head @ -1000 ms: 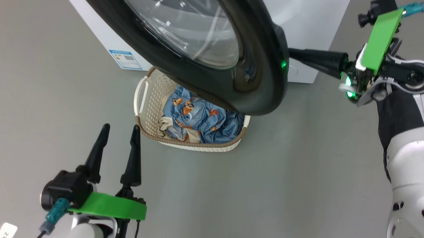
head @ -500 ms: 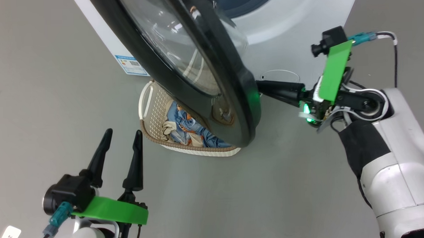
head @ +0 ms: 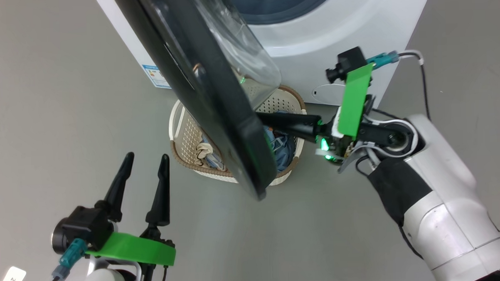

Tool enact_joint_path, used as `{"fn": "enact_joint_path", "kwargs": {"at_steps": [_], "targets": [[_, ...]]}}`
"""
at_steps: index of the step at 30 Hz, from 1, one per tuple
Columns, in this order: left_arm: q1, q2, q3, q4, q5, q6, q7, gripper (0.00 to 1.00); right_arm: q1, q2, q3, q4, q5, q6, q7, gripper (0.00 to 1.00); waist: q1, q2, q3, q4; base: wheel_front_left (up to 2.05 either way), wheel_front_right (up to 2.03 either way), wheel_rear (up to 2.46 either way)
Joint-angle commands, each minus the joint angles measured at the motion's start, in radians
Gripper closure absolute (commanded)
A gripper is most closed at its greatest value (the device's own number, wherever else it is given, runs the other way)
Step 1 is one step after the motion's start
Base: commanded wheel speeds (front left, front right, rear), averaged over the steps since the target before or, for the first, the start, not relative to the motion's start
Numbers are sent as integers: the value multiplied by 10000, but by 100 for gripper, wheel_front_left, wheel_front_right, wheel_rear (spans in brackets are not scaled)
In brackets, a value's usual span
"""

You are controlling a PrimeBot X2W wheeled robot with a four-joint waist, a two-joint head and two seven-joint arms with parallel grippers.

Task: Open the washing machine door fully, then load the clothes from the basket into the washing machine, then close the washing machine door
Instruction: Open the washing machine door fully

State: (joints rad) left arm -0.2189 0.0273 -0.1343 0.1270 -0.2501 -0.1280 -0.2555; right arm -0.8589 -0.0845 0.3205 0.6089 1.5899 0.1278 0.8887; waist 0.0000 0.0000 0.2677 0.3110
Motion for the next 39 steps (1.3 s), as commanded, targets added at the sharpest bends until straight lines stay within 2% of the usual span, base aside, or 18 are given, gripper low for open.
{"fn": "enact_joint_path", "kwargs": {"at_steps": [1, 13, 23, 29, 39], "targets": [[31, 229, 317, -242, 20, -26, -63, 0, 91, 342, 391, -274, 254, 29, -108, 100, 0, 0, 9, 14, 0, 0, 0], [8, 229, 327, -201, -120, -26, -63, 0, 2, 342, 2201, -164, 1456, 29, -840, 100, 0, 0, 81, 41, 0, 0, 0], [-67, 229, 352, -151, -137, -26, -63, 0, -109, 342, 3327, -117, 2160, 29, -1387, 100, 0, 0, 114, 37, 0, 0, 0], [-69, 229, 435, -106, -148, -26, -63, 0, -124, 262, 3421, -146, 2526, 29, -1762, 100, 0, 0, 9, -33, 0, 0, 0], [92, 229, 730, -59, 84, -27, -63, 0, 383, -471, 3175, -821, 3082, 29, -2490, 100, 0, 0, -526, -442, 0, 0, 0]]}}
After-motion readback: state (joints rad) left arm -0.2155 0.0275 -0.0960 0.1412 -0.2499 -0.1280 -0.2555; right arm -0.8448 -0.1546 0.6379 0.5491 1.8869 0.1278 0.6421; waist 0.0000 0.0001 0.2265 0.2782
